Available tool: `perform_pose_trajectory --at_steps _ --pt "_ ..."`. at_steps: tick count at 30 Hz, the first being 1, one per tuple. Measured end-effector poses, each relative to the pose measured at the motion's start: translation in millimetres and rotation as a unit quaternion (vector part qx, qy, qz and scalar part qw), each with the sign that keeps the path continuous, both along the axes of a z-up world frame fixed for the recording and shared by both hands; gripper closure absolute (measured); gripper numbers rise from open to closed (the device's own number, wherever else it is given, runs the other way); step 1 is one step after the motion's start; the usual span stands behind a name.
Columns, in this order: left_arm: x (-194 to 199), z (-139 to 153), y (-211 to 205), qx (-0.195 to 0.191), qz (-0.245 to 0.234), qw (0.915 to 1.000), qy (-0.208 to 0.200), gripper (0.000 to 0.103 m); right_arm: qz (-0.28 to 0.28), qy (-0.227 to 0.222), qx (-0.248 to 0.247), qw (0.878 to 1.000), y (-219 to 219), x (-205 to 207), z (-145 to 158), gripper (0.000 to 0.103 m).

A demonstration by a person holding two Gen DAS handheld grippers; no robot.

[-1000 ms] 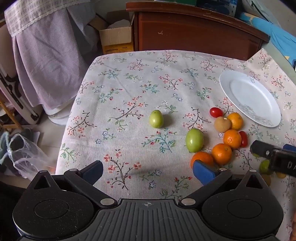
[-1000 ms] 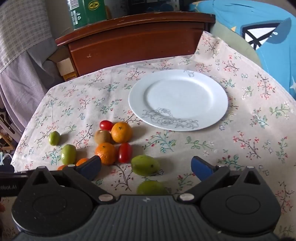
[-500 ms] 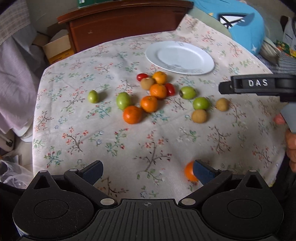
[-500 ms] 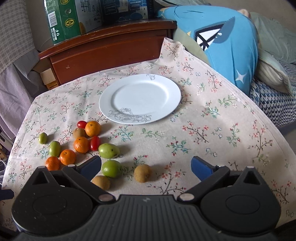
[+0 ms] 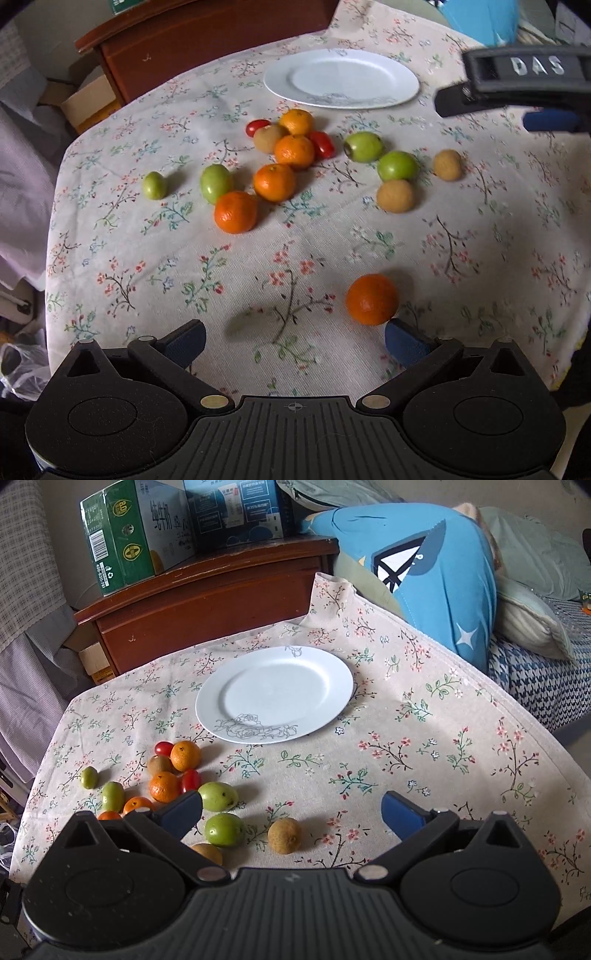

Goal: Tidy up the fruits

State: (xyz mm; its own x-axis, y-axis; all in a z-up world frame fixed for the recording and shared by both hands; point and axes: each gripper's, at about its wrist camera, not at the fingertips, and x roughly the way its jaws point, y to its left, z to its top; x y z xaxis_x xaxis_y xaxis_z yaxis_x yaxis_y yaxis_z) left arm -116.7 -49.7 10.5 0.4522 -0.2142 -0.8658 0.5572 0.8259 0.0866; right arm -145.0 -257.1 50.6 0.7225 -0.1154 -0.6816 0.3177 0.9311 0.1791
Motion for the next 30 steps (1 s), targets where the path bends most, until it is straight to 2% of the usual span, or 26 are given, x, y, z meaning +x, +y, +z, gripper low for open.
perform_pose_trajectory --at_steps 3,5,9,17,30 --pt "24 6 1 -0.021 0.026 0.9994 -0.009 0.0 -0.017 -0.014 -0.001 1.0 0 -3 -2 0.001" --pt "37 14 0 -0.034 0.039 0.9985 -0.019 0.0 -0.008 -0.012 -0.004 1.0 2 -2 -2 0.001" --pt "51 23 2 -0.053 0.05 0.9969 -0.027 0.0 0.007 0.014 -0.02 1.0 9 3 -5 0.001" --pt "62 20 13 -0.056 0.089 0.9945 -0.002 0.0 0.013 0.09 -0.033 0.995 25 15 -17 0.001" --pt "61 25 24 -0.041 0.123 0.9916 0.004 0.0 0.026 0.129 -0.049 0.99 47 22 -18 0.001"
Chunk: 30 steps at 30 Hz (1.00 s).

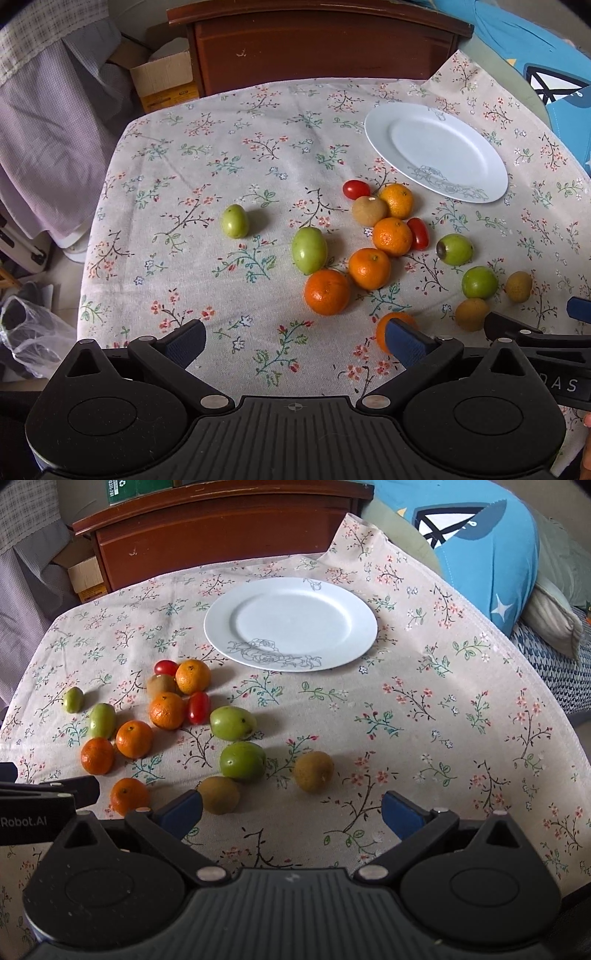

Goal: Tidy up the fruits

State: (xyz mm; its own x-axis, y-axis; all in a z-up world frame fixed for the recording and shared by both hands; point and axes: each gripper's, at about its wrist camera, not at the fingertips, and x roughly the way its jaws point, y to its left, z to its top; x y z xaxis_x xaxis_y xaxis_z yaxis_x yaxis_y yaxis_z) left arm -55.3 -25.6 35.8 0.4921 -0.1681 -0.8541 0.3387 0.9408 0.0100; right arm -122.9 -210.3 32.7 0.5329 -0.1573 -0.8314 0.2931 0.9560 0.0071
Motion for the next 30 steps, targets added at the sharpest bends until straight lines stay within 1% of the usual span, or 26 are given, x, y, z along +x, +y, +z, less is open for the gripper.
perform_pose_trajectory --at_steps 7,11,24,30 --pt "-1 3 5 0.005 0.014 0.9999 -0.002 0.0 0.005 0.014 -0.004 1.0 8 3 -3 0.001" --pt "-2 6 8 0.003 0.021 0.9998 -0.005 0.0 0.009 0.012 -0.007 1.0 12 3 0 0.001" --pt "-2 8 10 0.011 0.033 0.9993 -0.013 0.0 0.018 0.012 -0.006 1.0 16 2 0 0.001" --pt "-2 8 11 0.011 0.031 0.9994 -0.013 0.0 0.027 0.012 -0.008 1.0 20 2 -1 0.001"
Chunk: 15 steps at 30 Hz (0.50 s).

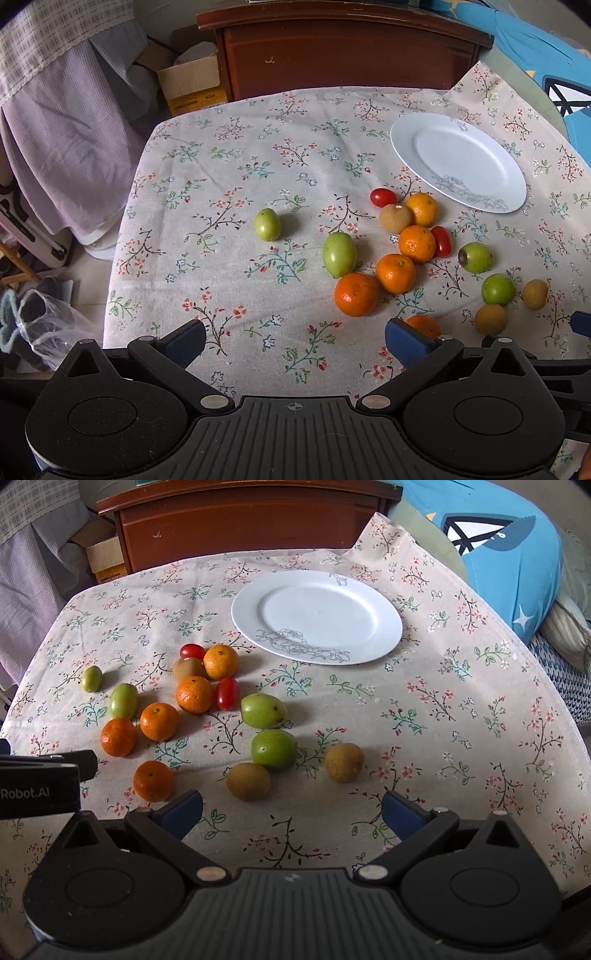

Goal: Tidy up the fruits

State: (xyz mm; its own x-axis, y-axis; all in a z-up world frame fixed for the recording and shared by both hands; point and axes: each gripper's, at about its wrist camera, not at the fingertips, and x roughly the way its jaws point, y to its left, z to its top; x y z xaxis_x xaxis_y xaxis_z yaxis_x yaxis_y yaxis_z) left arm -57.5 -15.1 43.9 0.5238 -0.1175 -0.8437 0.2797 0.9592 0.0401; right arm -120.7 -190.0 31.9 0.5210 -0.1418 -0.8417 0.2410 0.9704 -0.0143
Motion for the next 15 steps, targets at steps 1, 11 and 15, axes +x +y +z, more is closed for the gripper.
perform_pose_trajectory --at_steps 1,11,15 --pt "0.0 0.1 0.0 0.0 0.0 1.0 0.0 0.0 0.001 0.001 -0.001 1.0 0.5 0.1 -0.3 0.001" --pt "-1.3 0.5 0.5 -0.002 0.001 1.0 -0.003 0.0 -0.006 -0.005 -0.009 1.0 -0.3 0.3 0.8 0.001" --pt "-1.5 0.6 1.0 0.001 0.001 1.0 -0.004 0.0 -0.014 -0.008 -0.008 1.0 -2.4 0.4 1.8 0.001"
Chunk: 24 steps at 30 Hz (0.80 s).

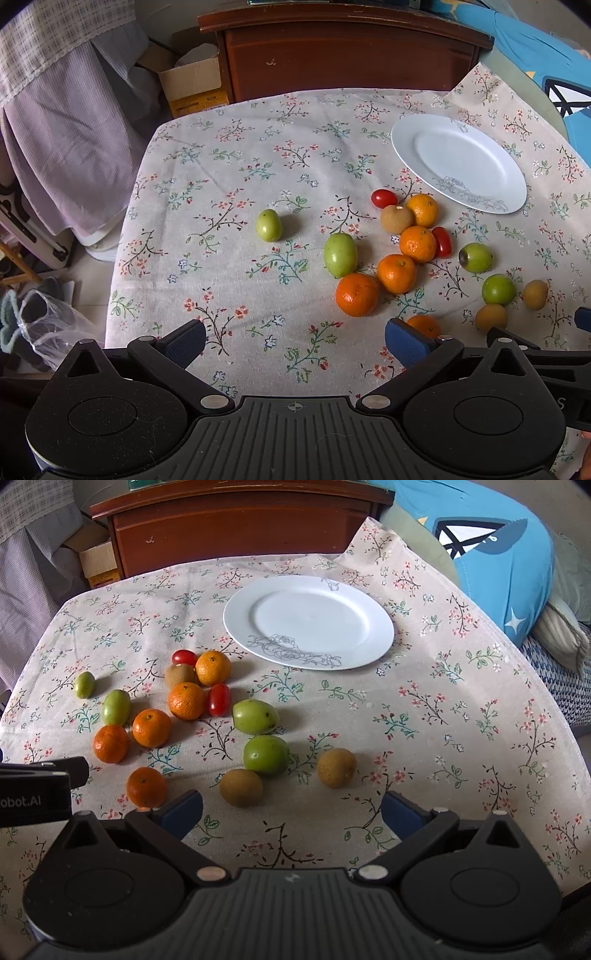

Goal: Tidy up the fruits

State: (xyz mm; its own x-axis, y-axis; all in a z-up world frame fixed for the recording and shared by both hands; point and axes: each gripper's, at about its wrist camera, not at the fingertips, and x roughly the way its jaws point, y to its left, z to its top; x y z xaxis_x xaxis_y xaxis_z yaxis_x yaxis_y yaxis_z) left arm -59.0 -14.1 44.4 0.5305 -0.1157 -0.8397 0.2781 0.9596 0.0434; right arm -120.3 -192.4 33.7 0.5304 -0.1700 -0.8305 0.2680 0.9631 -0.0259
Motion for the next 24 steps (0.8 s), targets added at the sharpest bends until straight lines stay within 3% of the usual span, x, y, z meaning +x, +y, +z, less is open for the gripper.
perform_pose_trajectory --at_steps 24 --pt "-2.8 -2.6 -2.2 0.007 -0.004 1.0 -0.001 0.0 -0.006 -0.005 -0.005 1.0 -0.4 -0.2 0.6 0.001"
